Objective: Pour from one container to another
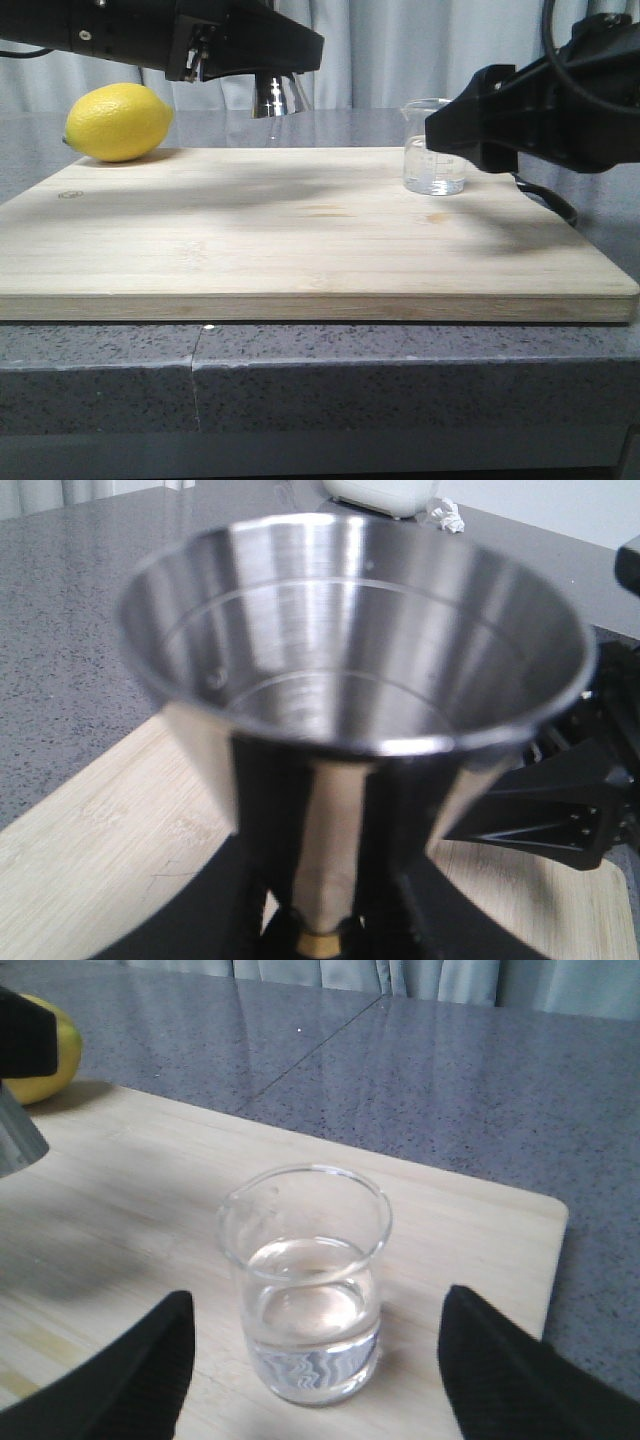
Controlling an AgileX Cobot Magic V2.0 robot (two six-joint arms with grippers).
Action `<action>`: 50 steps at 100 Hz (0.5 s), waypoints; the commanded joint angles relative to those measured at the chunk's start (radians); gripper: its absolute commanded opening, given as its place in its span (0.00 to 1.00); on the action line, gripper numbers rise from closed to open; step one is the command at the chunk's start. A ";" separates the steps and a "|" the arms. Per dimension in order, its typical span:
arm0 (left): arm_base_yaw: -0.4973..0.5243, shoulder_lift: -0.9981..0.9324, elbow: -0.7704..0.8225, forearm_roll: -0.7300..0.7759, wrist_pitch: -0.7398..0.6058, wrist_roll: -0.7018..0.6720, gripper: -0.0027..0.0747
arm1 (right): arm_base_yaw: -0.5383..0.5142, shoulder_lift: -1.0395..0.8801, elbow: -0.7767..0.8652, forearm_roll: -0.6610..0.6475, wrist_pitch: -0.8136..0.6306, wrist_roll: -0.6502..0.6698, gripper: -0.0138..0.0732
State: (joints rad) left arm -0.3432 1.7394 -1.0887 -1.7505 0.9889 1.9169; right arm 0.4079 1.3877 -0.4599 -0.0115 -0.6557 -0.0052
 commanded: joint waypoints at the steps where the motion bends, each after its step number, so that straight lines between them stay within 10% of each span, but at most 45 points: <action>1: -0.009 -0.053 -0.032 -0.054 0.066 -0.018 0.01 | 0.001 0.003 -0.024 -0.013 -0.133 -0.007 0.69; 50: -0.009 -0.053 -0.032 -0.004 0.073 -0.056 0.01 | 0.001 0.141 -0.049 -0.027 -0.291 -0.007 0.70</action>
State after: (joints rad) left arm -0.3432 1.7394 -1.0887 -1.7008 0.9966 1.8795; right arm 0.4079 1.5422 -0.4689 -0.0270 -0.8518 -0.0052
